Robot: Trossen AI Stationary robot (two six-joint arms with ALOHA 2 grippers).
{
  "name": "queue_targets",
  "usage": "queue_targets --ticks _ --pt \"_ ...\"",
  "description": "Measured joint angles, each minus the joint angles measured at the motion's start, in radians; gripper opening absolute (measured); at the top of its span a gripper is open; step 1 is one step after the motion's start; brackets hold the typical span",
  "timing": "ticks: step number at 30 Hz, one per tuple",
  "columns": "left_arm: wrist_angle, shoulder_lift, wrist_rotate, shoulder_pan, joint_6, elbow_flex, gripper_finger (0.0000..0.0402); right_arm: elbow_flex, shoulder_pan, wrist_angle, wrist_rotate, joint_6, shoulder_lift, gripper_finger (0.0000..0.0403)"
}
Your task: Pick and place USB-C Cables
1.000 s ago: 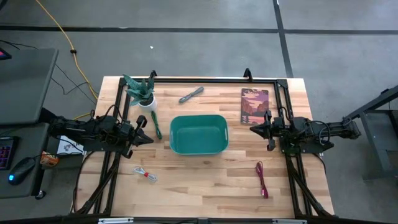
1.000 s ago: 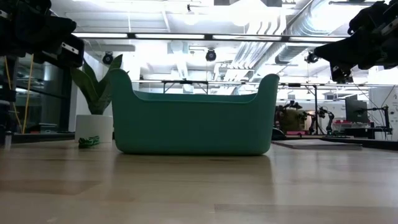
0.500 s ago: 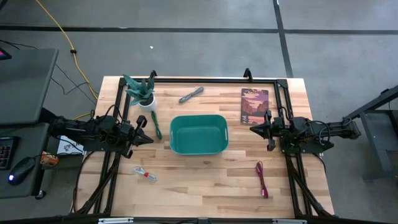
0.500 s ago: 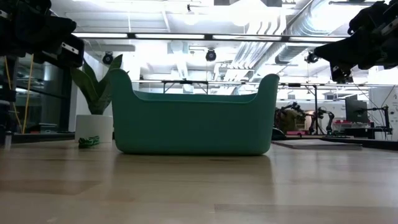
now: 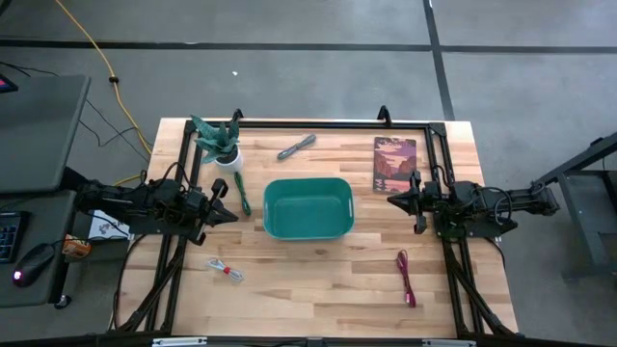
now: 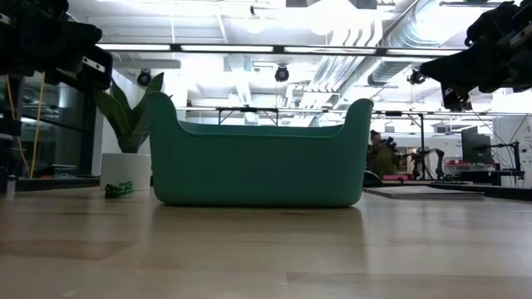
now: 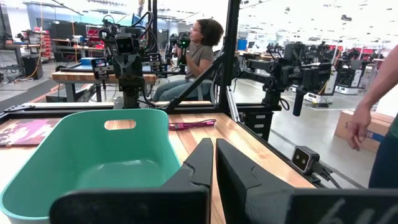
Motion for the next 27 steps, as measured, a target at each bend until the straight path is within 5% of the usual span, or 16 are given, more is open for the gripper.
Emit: queue_targets --ticks 22,27 --pt "0.016 0.0 0.0 0.0 -0.027 0.0 0.0 0.0 0.0 0.0 0.0 0.0 0.0 0.0" --pt "0.203 0.0 -0.088 -0.001 -0.143 0.0 0.0 0.0 0.0 0.0 0.0 0.0 0.0 0.0"
